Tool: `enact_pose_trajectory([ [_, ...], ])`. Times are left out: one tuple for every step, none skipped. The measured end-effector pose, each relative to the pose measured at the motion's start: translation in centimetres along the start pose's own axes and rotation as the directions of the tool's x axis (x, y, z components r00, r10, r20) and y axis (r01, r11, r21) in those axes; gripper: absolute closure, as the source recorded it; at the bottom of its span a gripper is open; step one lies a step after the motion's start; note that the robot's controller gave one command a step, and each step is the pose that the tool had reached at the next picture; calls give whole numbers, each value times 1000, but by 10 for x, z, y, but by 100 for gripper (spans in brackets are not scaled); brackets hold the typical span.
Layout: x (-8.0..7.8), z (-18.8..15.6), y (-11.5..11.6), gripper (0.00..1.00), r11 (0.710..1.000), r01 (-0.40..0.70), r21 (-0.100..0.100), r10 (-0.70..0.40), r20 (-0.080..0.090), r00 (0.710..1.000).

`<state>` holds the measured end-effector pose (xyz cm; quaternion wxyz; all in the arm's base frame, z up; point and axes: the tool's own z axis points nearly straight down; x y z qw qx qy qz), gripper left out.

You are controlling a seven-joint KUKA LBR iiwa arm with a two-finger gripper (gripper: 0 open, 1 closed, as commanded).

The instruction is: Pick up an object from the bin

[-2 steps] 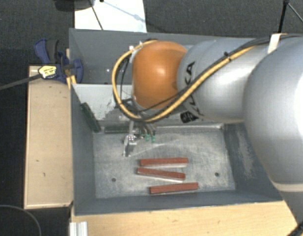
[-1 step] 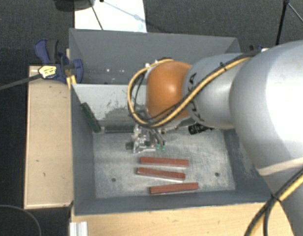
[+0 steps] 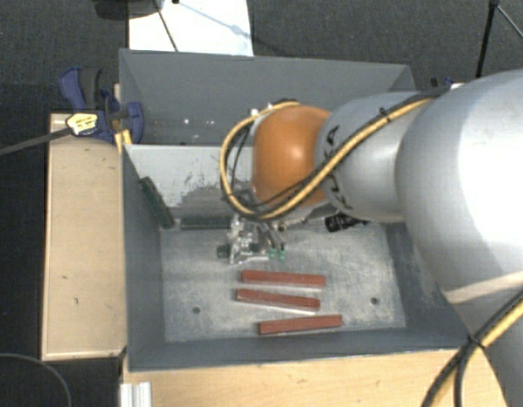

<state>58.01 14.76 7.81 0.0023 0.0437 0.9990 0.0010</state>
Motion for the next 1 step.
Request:
enact_pose_trajectory([
  [15, -190, 9, 100, 1000, 3, -2, -3, 6, 1000],
])
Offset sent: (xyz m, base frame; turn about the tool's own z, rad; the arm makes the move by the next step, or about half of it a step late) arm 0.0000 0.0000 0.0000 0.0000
